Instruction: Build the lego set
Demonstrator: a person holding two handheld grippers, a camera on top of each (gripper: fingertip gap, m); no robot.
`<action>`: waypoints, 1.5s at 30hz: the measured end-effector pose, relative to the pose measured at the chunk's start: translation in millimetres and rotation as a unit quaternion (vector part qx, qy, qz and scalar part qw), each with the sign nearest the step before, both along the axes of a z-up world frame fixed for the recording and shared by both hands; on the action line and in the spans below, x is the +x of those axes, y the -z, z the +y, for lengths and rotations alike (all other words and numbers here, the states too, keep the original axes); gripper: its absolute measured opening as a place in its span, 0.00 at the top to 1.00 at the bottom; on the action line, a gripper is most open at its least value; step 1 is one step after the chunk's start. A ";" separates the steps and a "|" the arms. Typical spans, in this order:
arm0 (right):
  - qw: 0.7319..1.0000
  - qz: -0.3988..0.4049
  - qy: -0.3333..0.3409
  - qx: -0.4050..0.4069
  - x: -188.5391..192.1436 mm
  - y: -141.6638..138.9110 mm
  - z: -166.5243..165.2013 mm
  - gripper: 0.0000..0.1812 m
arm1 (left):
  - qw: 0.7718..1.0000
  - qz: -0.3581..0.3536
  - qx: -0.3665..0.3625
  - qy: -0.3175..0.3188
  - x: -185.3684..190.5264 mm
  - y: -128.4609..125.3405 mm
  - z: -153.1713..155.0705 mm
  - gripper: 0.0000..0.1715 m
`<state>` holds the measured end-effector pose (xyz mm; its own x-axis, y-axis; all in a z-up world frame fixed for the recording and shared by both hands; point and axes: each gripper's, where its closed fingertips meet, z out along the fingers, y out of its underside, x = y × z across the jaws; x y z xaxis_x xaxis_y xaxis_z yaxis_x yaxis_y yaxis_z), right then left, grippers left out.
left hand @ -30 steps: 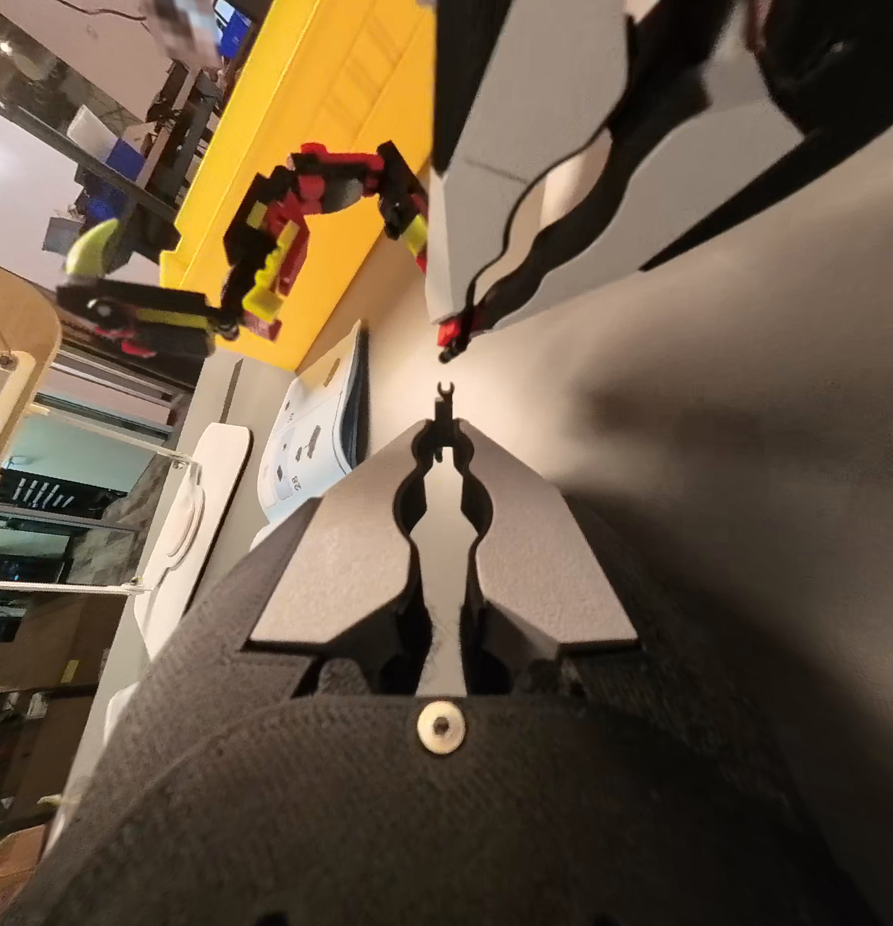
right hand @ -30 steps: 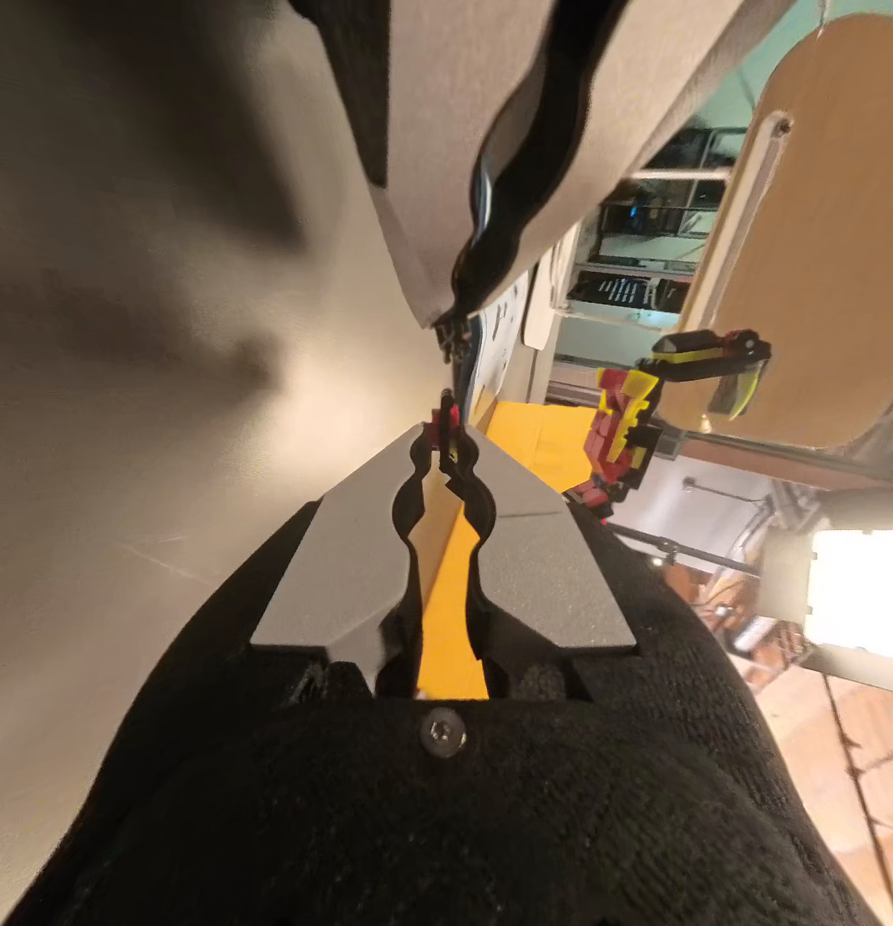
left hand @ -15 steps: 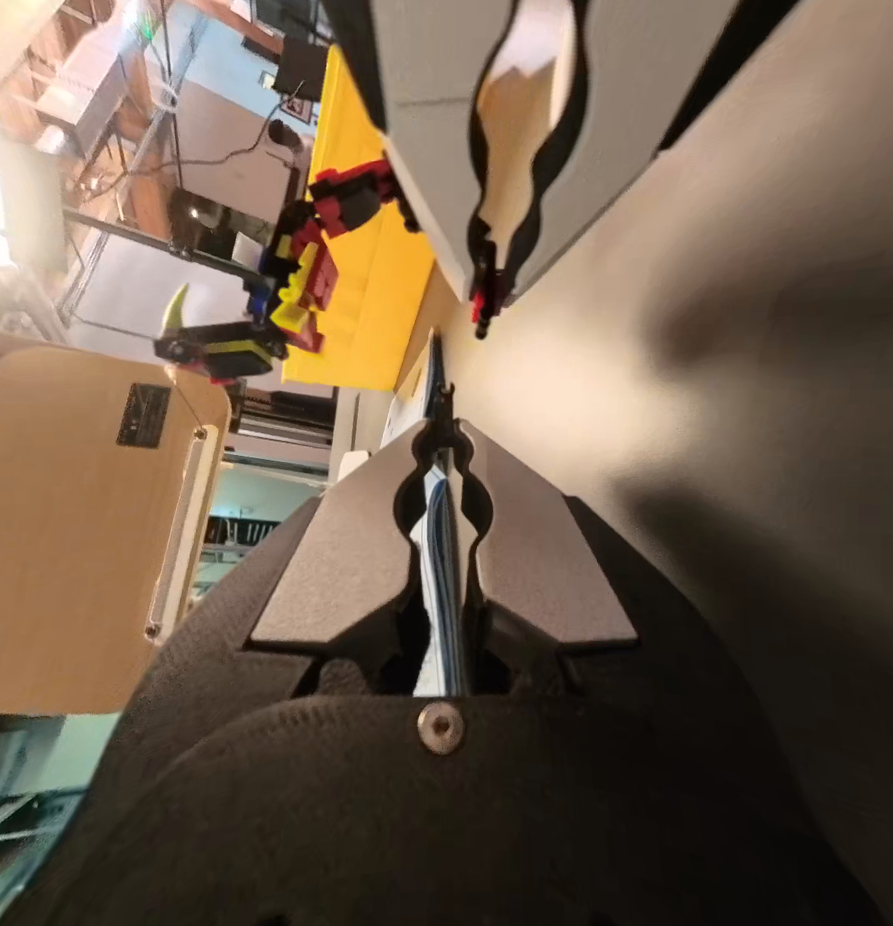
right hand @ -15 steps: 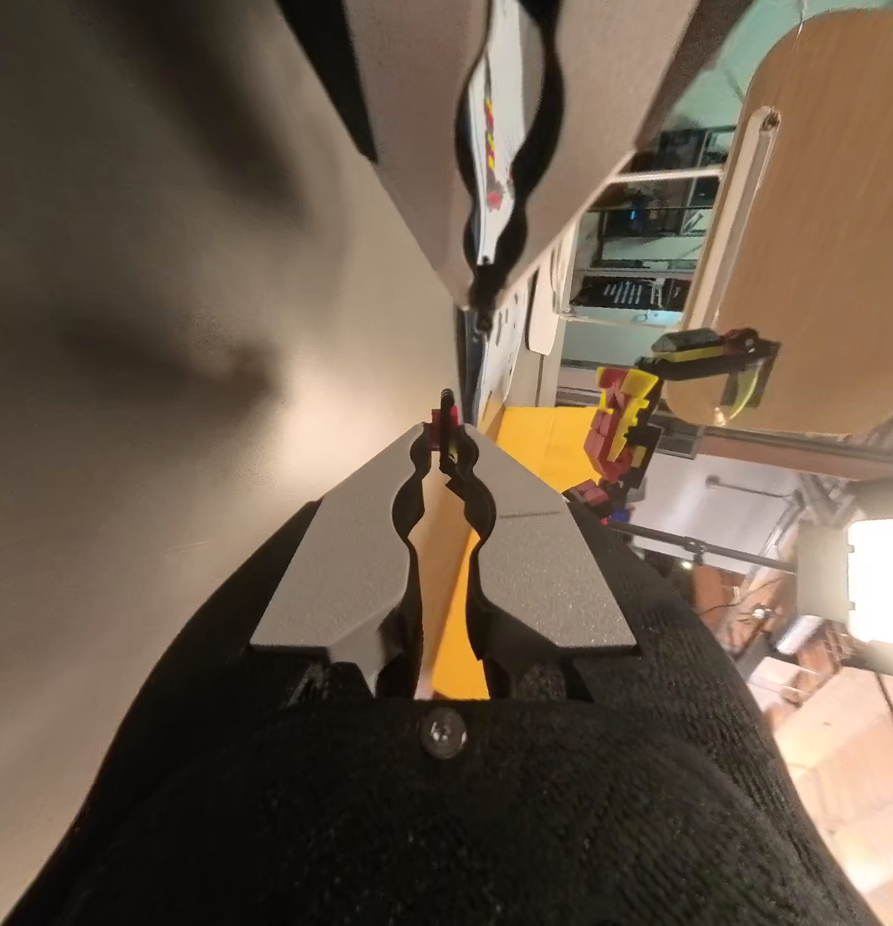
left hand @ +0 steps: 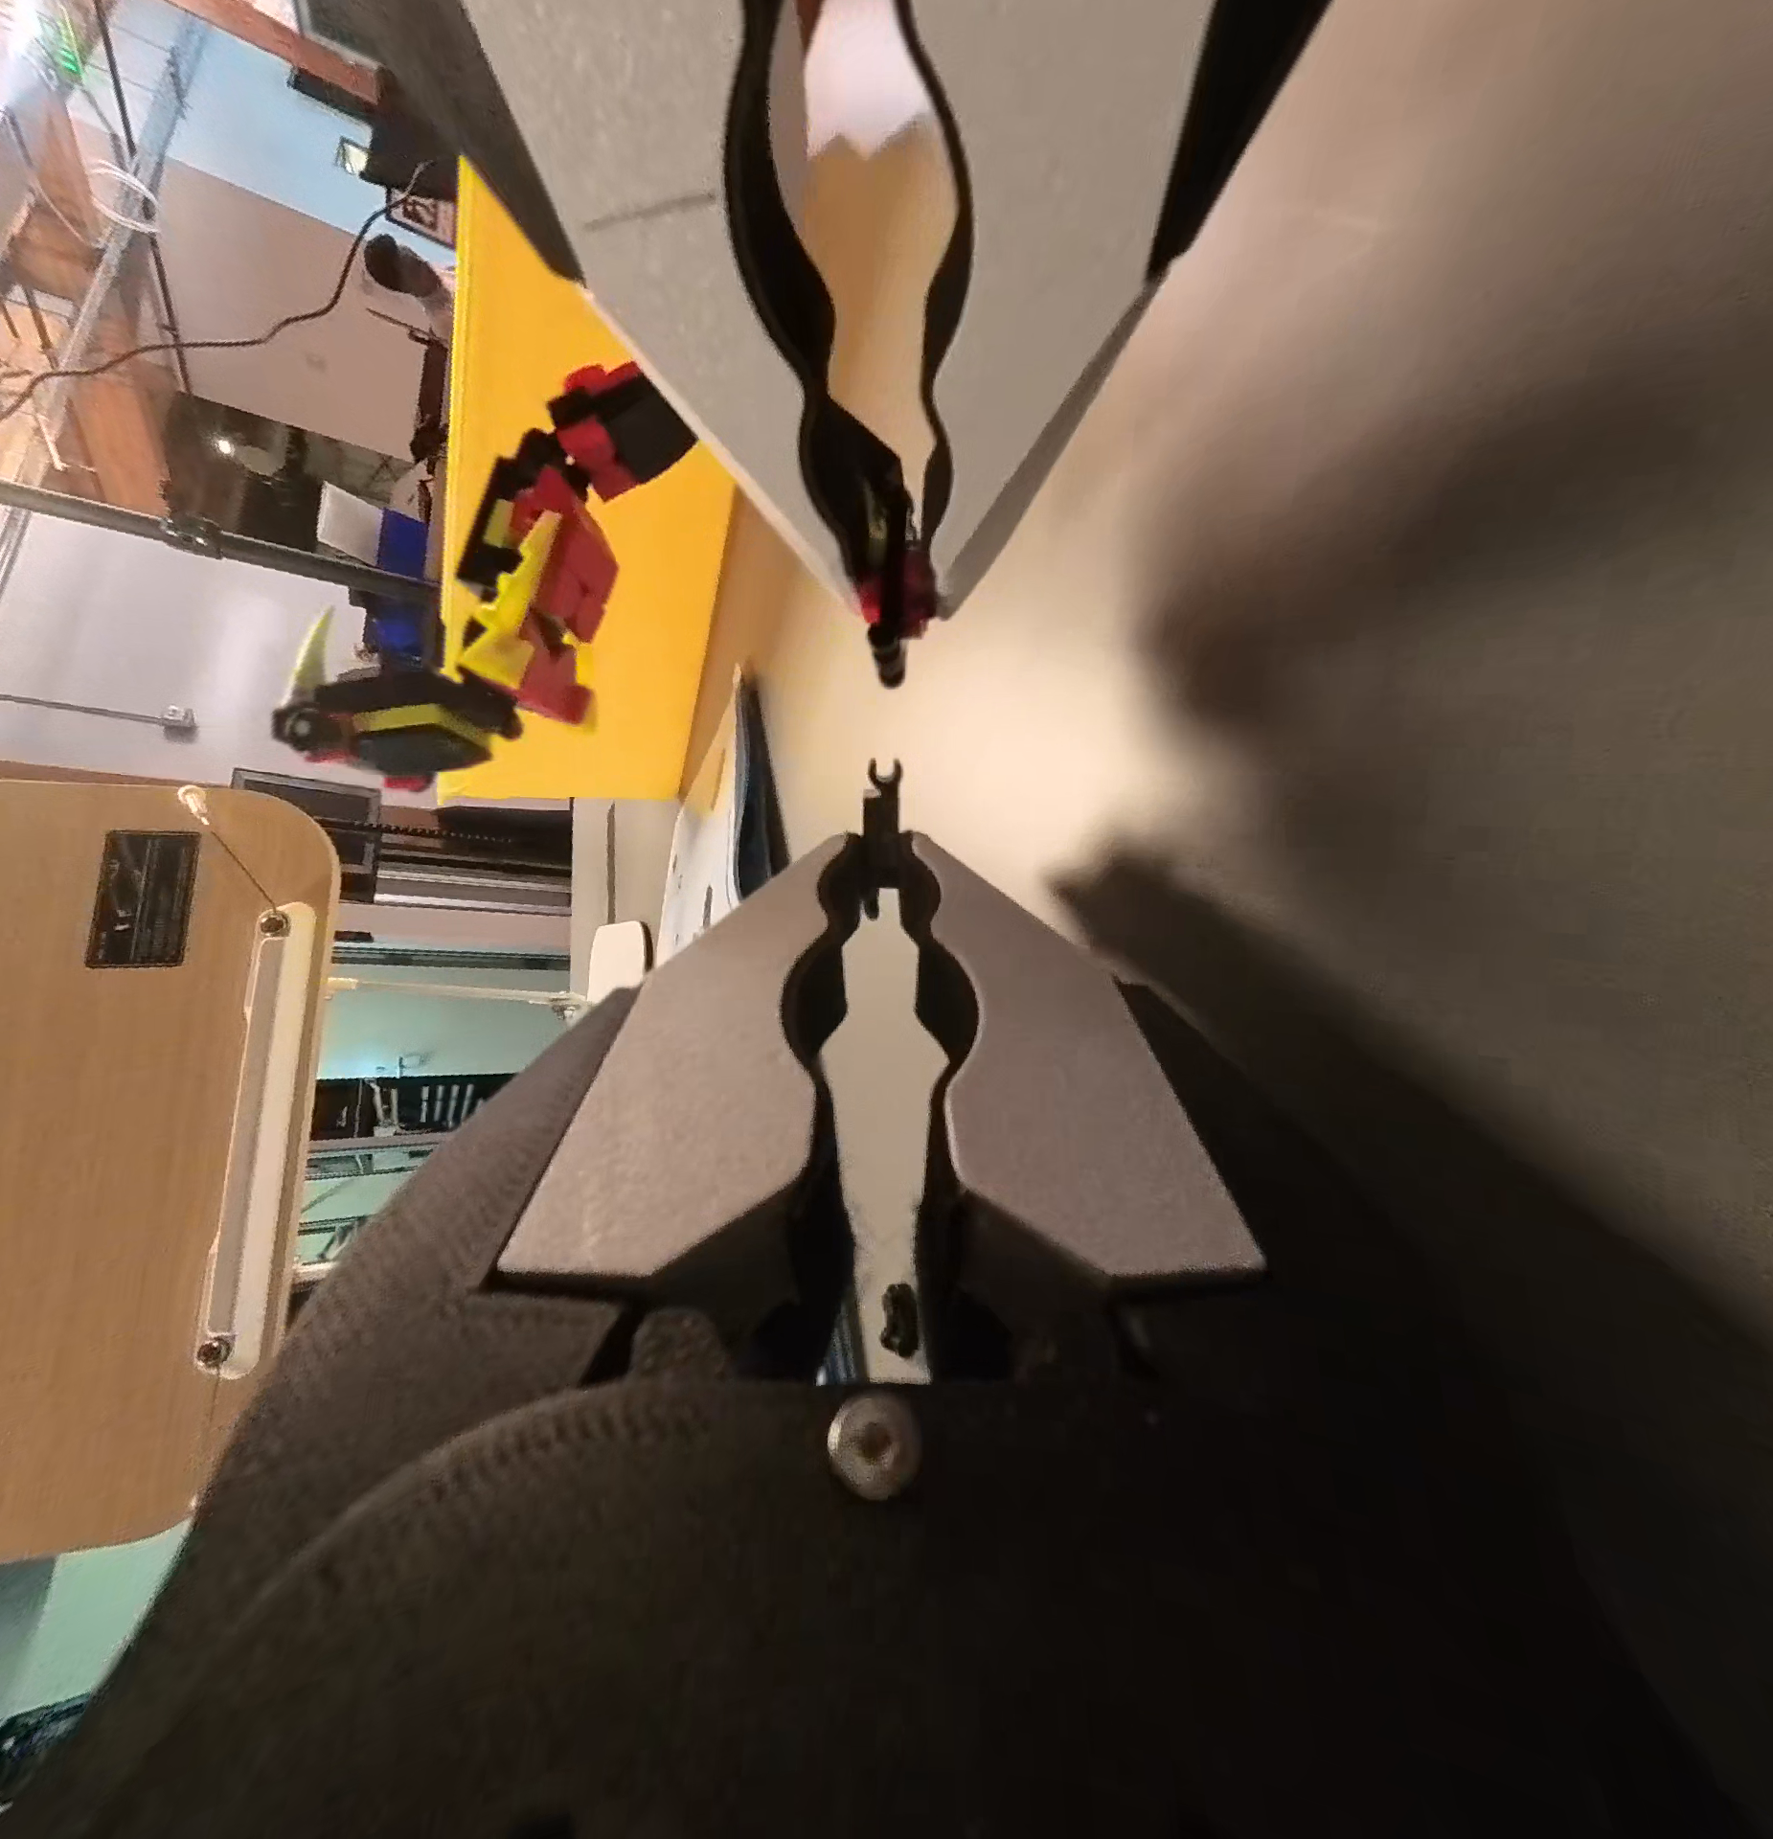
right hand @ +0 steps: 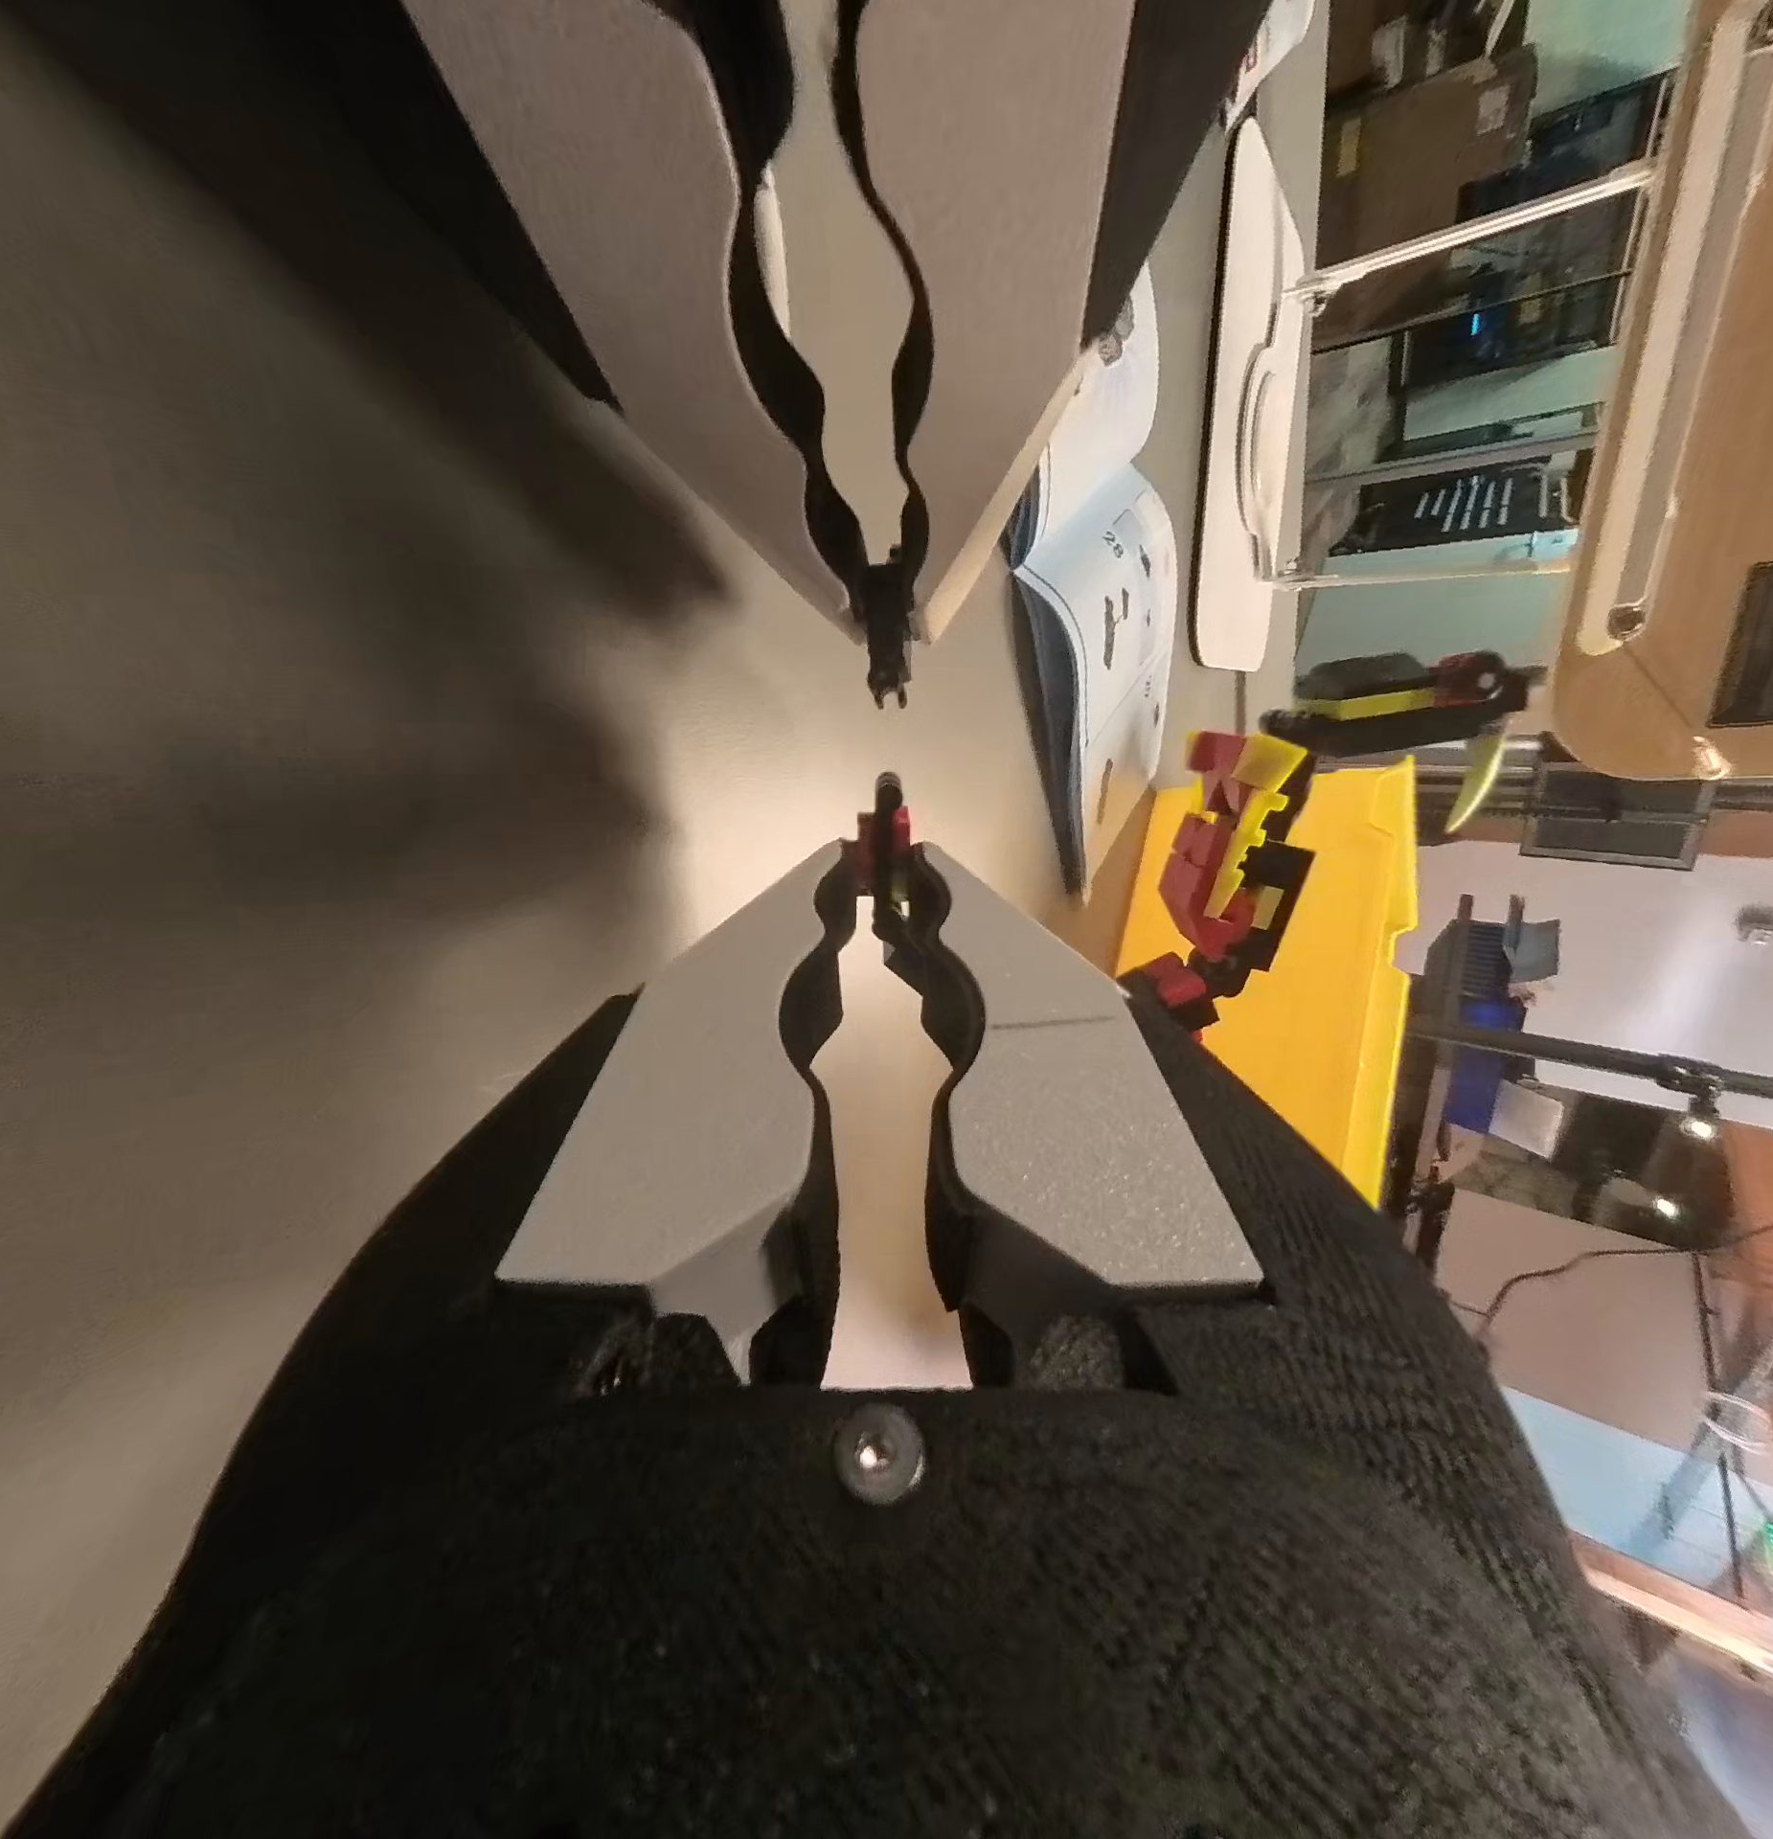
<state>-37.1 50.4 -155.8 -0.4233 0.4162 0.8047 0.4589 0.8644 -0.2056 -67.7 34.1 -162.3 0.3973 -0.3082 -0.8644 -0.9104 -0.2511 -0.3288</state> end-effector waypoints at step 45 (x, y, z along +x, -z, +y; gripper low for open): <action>0.930 -0.214 0.028 -0.299 45.4 27.2 -25.6 0.96 | 0.846 -0.423 -0.325 -0.004 35.0 19.0 -30.6 0.82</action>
<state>8.2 24.9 -183.0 -0.6160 0.7656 0.1856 0.6494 0.6269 -0.4305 -32.7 3.5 -181.3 0.7934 -0.6032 0.0814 -0.4153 -0.6342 -0.6522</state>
